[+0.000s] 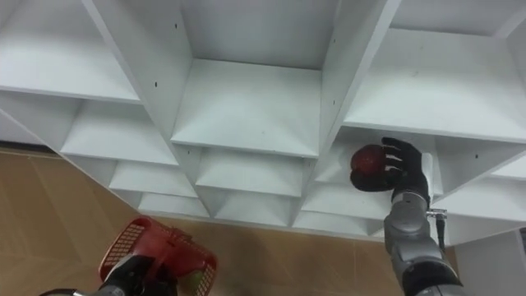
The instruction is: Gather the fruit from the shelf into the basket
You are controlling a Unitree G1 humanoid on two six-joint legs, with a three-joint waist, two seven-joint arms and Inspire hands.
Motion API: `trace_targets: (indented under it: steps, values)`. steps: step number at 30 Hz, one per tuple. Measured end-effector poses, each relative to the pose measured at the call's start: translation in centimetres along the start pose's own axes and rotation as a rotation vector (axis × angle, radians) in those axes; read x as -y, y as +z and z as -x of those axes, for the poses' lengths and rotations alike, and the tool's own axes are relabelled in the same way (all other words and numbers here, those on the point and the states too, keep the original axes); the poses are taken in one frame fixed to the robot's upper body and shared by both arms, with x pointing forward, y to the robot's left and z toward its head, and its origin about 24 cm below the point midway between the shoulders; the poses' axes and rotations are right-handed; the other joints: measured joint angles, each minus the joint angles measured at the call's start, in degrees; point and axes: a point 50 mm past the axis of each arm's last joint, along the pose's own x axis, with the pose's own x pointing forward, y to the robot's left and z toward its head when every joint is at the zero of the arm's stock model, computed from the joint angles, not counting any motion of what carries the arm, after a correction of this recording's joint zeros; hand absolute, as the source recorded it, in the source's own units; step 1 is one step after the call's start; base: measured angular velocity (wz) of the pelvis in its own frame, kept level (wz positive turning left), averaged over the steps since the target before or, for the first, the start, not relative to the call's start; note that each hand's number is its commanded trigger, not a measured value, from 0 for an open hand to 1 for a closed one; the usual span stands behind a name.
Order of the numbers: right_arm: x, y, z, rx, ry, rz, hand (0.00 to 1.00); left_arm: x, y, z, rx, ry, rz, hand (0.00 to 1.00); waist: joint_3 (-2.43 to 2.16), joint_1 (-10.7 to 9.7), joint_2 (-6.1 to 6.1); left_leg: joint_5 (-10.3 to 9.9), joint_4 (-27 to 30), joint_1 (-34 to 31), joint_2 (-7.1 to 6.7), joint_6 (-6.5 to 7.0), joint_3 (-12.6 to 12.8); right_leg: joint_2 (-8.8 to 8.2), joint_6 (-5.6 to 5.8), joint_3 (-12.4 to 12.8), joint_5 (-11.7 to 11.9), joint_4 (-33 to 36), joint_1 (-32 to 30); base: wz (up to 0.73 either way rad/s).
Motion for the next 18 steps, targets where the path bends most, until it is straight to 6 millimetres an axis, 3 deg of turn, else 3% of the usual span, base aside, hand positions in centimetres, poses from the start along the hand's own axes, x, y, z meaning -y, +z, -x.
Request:
trace_targets:
  steps: [18]
  values:
    - [-0.18, -0.24, 0.06, -0.011, 0.011, -0.004, 1.0, 0.0, -0.14, 0.0, -0.007, 0.001, 0.0, 1.0, 0.2, -0.4, -0.16, 0.0, -0.05, -0.15, -0.02, 0.0, -0.04, -0.01, 0.03, -0.21, -0.02, -0.41, 0.04, 0.0]
